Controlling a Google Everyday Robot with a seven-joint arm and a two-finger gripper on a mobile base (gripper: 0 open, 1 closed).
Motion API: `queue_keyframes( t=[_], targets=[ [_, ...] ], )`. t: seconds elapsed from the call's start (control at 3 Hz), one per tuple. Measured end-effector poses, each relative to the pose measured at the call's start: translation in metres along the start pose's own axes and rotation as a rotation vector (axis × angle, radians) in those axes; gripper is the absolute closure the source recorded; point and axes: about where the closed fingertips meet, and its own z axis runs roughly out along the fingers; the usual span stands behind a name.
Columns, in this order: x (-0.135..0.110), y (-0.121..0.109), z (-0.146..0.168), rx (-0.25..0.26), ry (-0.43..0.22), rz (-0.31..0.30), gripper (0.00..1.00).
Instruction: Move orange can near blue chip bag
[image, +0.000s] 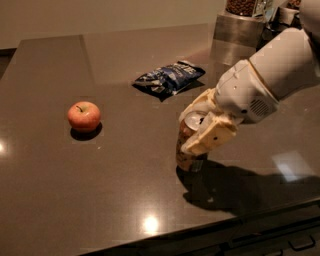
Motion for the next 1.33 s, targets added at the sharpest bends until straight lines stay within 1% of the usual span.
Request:
queue_keyframes(
  t=[0.33, 0.67, 1.0, 1.33],
  targets=[
    [-0.020, -0.035, -0.003, 0.017, -0.037, 0.014, 1.00],
    [-0.038, -0.071, 0.001, 0.047, -0.060, 0.035, 1.00],
    [-0.047, -0.102, 0.009, 0.081, -0.065, 0.058, 1.00],
    [-0.047, -0.136, 0.020, 0.131, -0.054, 0.098, 1.00]
  ],
)
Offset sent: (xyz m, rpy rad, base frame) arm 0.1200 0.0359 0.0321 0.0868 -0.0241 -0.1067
